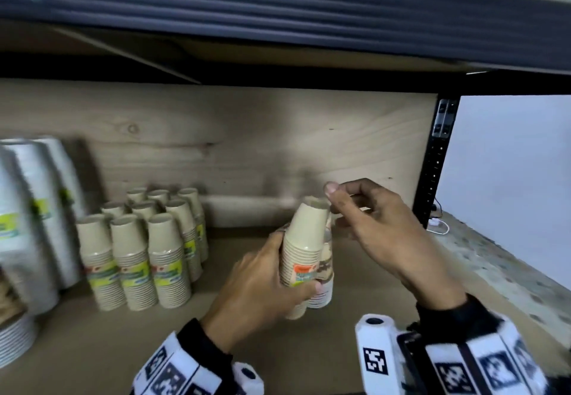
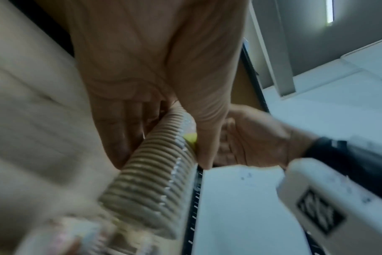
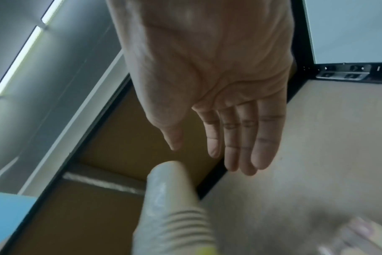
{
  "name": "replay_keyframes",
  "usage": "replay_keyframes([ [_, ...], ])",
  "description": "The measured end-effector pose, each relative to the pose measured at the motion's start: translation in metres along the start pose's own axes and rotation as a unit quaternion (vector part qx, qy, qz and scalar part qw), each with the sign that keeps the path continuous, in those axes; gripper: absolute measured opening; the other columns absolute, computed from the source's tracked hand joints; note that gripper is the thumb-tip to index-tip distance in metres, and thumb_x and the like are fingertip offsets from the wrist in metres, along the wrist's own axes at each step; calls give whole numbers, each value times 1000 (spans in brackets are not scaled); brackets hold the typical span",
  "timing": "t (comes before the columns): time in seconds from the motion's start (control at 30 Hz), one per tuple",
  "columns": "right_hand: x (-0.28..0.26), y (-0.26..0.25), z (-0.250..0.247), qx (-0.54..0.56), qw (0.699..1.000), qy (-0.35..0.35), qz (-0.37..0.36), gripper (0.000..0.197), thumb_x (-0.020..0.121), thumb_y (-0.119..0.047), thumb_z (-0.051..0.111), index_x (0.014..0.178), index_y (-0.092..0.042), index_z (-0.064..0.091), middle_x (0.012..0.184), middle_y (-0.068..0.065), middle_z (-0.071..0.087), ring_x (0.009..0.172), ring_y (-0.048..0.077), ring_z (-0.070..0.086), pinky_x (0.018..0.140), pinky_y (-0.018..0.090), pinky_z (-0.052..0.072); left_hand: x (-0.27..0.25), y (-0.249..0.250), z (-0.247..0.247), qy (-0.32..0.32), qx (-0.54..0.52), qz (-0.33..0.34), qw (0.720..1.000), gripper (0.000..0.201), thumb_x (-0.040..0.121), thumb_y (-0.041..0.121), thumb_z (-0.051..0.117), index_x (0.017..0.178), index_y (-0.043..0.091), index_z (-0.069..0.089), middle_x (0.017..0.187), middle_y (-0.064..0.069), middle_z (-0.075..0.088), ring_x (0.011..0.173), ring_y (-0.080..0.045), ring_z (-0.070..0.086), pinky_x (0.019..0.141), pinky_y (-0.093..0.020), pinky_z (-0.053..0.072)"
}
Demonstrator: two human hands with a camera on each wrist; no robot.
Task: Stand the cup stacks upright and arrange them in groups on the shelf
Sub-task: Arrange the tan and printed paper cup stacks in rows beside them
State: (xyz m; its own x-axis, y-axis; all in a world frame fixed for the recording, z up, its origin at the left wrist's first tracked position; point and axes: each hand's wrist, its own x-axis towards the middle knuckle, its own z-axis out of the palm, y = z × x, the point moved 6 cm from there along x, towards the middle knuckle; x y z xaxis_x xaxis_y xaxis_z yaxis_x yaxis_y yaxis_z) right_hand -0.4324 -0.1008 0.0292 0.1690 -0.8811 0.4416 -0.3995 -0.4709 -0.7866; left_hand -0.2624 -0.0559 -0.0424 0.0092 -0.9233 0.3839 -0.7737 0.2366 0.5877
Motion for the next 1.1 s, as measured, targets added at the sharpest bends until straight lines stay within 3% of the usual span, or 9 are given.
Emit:
replay_keyframes([
  [0.13,6,9,40,-131,991,-38,-2,30,83,-57,61,99,-33,65,103,-14,70,103,11,64,91,35,51,-30,-49,-50,53,-12,-61,997,59,61,59,80,107,42,48,103,20,68,93,5,64,83,-28,55],
  [0.2,5,8,68,-159,986,-44,-21,22,85,-50,63,100,-34,65,105,-13,68,106,14,61,90,31,49,-46,-73,-77,81,-13,-91,992,54,60,54,83,101,46,47,99,24,67,89,11,63,80,-22,55],
  [0.3,-1,9,122,-172,979,-107,-21,33,83,-57,62,106,-33,64,104,-12,68,104,13,64,90,29,49,-68,-111,-109,119,-7,-139,983,56,59,48,86,102,41,51,95,22,70,84,13,63,77,-19,53],
  [0.47,-22,13,207,-292,901,-320,-7,63,85,-64,55,138,-30,47,140,-1,55,130,19,50,105,29,40,-95,-164,-145,155,13,-195,968,64,59,45,87,112,30,55,93,15,73,81,5,68,80,-30,57],
  [0.57,-25,11,229,-303,875,-377,8,68,84,-64,56,141,-29,44,147,1,47,134,21,45,107,30,37,-102,-185,-156,167,31,-210,963,60,59,45,87,108,29,56,90,13,71,79,4,67,76,-31,57],
  [0.73,-17,-3,243,-307,874,-376,14,65,86,-62,56,141,-27,47,146,0,49,133,20,47,106,29,38,-109,-213,-162,165,25,-230,959,65,57,49,86,110,31,54,97,11,71,88,-4,67,80,-38,58],
  [0.83,-14,-8,245,-311,877,-365,15,59,88,-60,55,138,-31,50,144,-3,52,132,19,49,104,27,39,-105,-214,-159,151,28,-230,961,68,59,44,88,114,32,49,100,11,69,91,-7,67,82,-37,57],
  [0.97,-11,-9,249,-306,887,-346,22,62,85,-65,54,136,-30,51,141,-3,54,129,20,51,105,32,42,-93,-211,-145,117,25,-219,968,75,54,53,86,115,32,49,104,14,70,92,-4,69,83,-34,57],
  [1.1,-10,-13,249,-301,890,-342,19,61,87,-63,54,135,-26,52,137,-5,57,127,19,53,102,29,42,-81,-205,-135,95,60,-211,971,84,55,55,85,126,31,46,118,12,67,109,-8,63,91,-31,51],
])
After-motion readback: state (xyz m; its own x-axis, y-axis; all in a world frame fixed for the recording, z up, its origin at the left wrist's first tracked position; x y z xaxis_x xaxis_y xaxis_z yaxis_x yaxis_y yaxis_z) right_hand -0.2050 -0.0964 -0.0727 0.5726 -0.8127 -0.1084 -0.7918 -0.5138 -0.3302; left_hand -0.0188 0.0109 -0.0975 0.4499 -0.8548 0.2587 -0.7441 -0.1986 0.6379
